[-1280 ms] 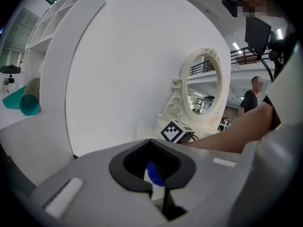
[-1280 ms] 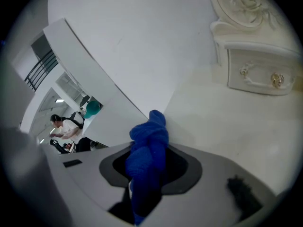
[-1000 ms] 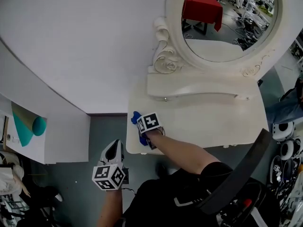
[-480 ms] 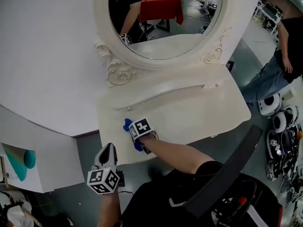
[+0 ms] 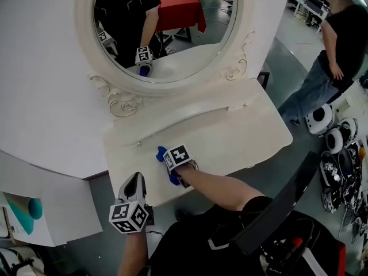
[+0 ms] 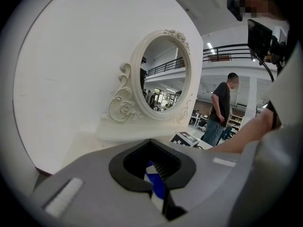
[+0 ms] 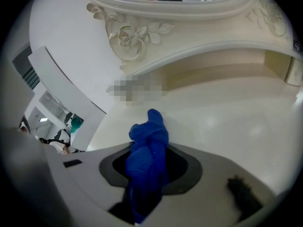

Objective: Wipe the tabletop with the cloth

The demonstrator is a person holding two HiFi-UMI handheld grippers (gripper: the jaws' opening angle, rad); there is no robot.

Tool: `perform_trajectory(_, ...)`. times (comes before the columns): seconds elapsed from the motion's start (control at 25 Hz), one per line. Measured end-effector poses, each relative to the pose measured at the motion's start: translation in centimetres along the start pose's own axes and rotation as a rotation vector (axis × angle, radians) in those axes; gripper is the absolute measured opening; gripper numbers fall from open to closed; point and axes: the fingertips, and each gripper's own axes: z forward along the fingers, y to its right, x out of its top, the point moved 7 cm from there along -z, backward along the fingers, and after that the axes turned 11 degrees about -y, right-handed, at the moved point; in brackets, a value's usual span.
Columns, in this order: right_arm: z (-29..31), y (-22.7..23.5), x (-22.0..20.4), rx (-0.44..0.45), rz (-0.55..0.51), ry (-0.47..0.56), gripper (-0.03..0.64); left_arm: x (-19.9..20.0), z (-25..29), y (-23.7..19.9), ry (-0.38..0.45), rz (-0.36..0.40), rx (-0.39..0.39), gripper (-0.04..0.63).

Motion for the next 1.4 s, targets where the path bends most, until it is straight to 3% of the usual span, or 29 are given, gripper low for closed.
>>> perform_trajectory(1.4,-16.6,27.8,-4.9,-0.114,0.200,0.104,0.132,5.1,15.6,21.6,-0.063,0.142,-0.167,0.008)
